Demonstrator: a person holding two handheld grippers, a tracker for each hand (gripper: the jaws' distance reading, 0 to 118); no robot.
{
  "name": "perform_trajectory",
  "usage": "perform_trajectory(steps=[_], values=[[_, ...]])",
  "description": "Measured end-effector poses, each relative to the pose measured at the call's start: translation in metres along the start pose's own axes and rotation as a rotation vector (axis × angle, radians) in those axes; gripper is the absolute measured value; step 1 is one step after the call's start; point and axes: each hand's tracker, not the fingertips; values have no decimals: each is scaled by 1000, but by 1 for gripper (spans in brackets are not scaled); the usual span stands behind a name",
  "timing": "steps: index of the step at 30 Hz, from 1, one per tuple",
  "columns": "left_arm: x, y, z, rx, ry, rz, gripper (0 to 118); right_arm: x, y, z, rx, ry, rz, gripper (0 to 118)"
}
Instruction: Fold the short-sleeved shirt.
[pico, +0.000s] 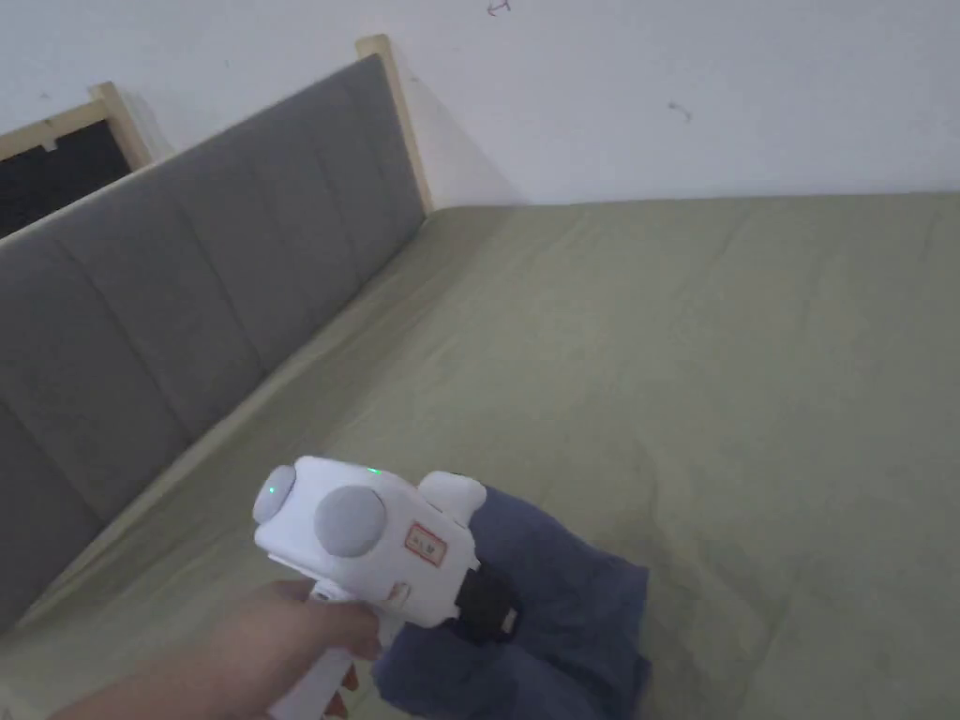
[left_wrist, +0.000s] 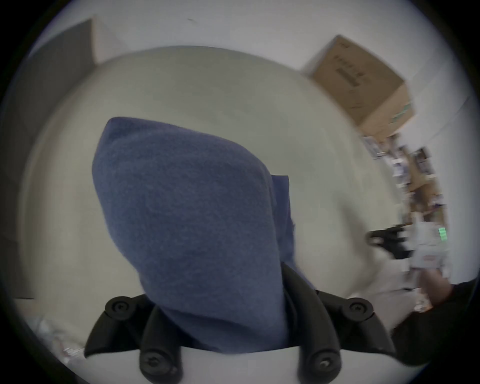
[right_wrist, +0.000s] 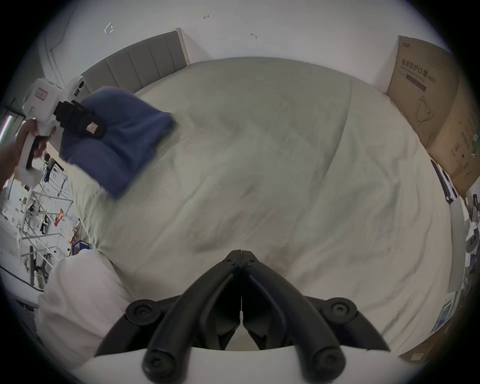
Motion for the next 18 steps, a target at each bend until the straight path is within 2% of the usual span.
perform_trajectory(steps=[2,5,8,9,12,13,18], values=[[-44,4,-2,-60,172,5,25,-7,0,-6,-16,1,-11,0],[-83,5,-22,-143,447,-100,25,-16,1,-17,-41,3,-14,0],[-106,5,-45,-237,688,-222,30,-19,7,-27,-75,-7,-7,0],[-110,3,-51,-265,738,-242,42,-19,9,-28,-79,-12,-1,0],[-126,1,-53,-238,828,-187,102,-18,15,-26,-72,-12,-4,0],[-132,0,-49,-207,895,-167,108,-18,17,-25,-68,-9,-15,0],[-136,-5,-8,-59,1084,-94,108,-9,20,-18,-40,-18,-60,0]])
